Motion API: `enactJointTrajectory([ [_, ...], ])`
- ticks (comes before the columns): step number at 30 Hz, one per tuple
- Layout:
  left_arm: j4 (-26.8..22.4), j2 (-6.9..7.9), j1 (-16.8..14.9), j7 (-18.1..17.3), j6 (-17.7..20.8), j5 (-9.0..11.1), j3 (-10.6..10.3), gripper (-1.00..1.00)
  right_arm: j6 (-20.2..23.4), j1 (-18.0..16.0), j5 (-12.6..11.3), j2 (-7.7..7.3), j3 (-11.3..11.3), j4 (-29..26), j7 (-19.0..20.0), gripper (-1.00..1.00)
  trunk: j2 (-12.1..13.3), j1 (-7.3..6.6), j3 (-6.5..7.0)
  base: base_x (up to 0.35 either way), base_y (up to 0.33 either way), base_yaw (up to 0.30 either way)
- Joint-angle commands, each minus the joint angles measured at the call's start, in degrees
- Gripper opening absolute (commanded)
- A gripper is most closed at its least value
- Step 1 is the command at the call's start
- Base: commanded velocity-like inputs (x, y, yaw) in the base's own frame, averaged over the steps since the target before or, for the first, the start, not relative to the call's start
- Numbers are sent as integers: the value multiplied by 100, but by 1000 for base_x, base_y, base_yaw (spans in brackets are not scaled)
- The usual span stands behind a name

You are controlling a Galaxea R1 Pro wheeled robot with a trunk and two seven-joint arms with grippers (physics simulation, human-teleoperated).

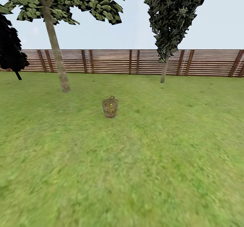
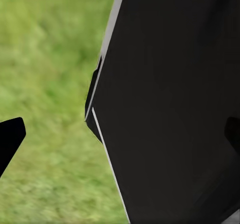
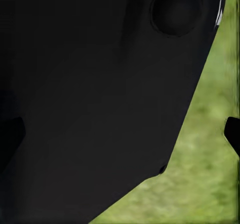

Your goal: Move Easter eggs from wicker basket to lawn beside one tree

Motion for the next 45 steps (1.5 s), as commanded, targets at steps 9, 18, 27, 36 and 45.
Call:
enactJointTrajectory([
  [9,-8,-3,1,13,-80,21,34,100,-1,0,20,2,38,-2,-5,100,-1,3,-3,236,-204,0],
  [18,-1,-8,1,15,-119,17,36,100,1,0,62,18,49,5,-5,100,-1,3,-3,175,-240,0],
  [27,2,-2,1,15,-122,16,37,100,-4,3,68,6,48,7,-5,100,-1,3,-3,159,-253,0],
  [36,-1,-1,1,16,-122,16,37,100,-8,8,25,-6,42,5,-5,100,-1,3,-3,153,-277,0],
  [45,-3,-1,1,16,-122,16,37,100,-8,9,21,-13,37,6,-5,100,-1,3,-3,153,-282,0],
])
